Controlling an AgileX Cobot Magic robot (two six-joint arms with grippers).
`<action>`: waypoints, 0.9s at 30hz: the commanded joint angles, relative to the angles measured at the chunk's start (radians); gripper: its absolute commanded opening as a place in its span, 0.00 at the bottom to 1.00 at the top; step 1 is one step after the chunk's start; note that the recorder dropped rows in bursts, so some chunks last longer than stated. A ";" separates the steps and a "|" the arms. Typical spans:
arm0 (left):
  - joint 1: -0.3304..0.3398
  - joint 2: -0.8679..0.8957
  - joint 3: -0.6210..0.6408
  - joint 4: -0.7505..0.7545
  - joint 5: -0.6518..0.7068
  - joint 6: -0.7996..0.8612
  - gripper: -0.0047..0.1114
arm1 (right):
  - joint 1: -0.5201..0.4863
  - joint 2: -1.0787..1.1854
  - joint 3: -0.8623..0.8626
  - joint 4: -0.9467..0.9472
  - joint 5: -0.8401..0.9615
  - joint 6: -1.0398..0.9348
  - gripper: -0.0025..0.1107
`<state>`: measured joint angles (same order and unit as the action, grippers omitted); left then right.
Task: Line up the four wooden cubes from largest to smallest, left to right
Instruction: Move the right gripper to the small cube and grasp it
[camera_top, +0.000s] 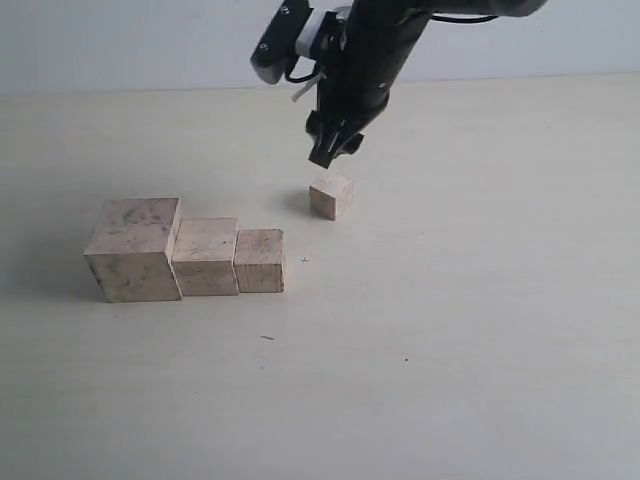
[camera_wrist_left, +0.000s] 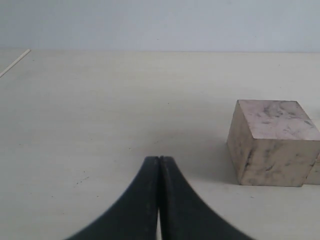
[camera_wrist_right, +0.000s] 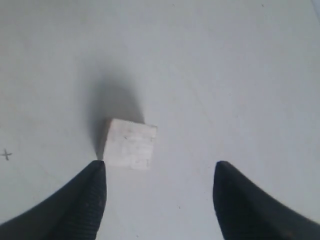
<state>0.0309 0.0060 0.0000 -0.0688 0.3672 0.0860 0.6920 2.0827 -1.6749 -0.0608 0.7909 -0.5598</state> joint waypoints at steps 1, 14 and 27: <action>0.005 -0.006 0.000 0.002 -0.011 -0.007 0.04 | -0.078 -0.006 -0.004 0.061 0.026 0.011 0.54; 0.005 -0.006 0.000 0.002 -0.011 -0.007 0.04 | -0.177 0.059 -0.004 0.397 0.041 -0.256 0.62; 0.005 -0.006 0.000 0.002 -0.011 -0.006 0.04 | -0.177 0.134 -0.004 0.532 -0.034 -0.338 0.67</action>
<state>0.0309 0.0060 0.0000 -0.0688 0.3672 0.0860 0.5208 2.2178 -1.6749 0.4571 0.7749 -0.8854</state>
